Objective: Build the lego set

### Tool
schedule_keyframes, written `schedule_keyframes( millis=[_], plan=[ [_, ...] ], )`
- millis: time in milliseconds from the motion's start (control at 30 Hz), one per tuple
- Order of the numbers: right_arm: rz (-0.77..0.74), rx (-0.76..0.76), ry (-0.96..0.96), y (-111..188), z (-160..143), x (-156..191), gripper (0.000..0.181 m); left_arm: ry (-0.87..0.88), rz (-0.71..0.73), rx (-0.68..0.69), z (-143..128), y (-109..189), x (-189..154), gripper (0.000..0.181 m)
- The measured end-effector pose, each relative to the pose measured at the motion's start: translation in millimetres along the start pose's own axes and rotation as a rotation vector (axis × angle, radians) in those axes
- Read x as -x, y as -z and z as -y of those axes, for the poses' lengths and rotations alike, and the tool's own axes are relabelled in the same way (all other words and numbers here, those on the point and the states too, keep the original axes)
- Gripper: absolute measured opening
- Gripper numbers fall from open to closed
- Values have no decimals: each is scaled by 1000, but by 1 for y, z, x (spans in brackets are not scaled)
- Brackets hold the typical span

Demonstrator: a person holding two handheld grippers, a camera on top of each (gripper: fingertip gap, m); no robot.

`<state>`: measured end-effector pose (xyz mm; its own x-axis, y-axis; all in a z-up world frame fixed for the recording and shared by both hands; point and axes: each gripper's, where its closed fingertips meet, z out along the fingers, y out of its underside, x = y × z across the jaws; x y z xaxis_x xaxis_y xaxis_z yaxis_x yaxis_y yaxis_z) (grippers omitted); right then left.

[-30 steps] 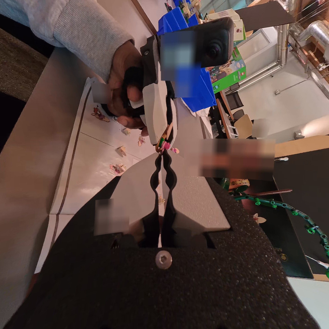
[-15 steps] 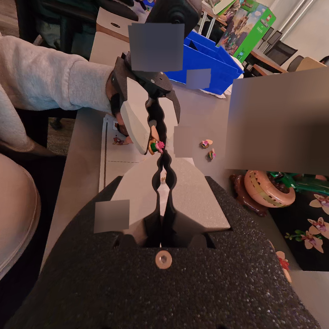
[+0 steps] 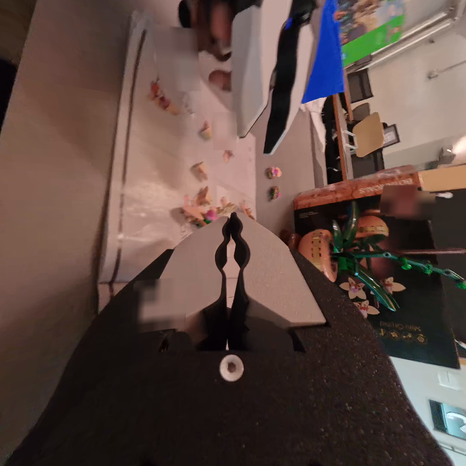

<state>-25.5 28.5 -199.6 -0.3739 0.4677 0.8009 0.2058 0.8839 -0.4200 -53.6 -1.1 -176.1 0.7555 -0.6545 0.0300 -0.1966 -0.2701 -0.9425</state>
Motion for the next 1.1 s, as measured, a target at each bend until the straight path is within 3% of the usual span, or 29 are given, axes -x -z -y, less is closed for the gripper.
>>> schedule_keyframes(
  millis=[100, 200, 500, 833, 1100],
  plan=[
    [54, -9, -56, 1, -4, 6, 0, -32, 30, 10, -7, 5, -1, 27],
    [175, -29, -278, 7, -9, 3, 8, -50, 48, 8, -7, 3, -2, 21],
    [455, 31, -689, -12, -16, 10, 4, -191, 104, 205, -31, -23, -3, 11],
    [520, 119, -706, -19, -28, 28, 4, -135, 97, 282, -36, -36, 3, 11],
    [534, 103, -665, -13, -29, 22, 5, -92, 103, 312, -35, -39, 3, 9]
  ],
)
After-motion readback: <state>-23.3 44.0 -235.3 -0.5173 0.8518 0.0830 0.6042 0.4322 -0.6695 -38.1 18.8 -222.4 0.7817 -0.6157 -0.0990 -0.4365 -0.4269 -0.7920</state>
